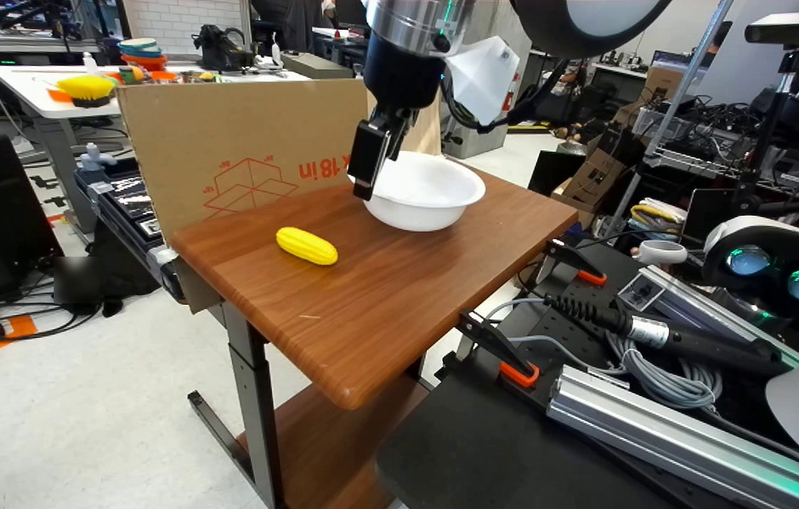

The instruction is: Pick up the yellow object and put it in the bowl

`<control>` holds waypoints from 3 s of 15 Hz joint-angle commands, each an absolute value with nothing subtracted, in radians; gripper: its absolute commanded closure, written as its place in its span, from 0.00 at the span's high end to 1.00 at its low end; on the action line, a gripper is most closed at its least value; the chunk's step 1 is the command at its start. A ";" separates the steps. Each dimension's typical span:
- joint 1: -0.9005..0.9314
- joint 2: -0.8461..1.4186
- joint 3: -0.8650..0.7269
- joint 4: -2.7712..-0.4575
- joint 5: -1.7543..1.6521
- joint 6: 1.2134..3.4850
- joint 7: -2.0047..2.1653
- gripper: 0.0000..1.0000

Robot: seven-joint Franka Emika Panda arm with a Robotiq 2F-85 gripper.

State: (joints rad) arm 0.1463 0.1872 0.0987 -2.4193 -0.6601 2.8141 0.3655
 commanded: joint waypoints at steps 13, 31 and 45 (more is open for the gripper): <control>0.247 0.477 0.151 -2.139 -0.561 2.716 0.300 1.00; 0.260 0.480 0.129 -2.141 -0.243 2.677 0.113 0.08; 0.094 0.021 0.045 -2.430 -0.192 2.687 0.112 0.08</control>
State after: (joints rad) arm 0.1535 0.0909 0.0956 -2.3560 -0.1920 2.6967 0.1311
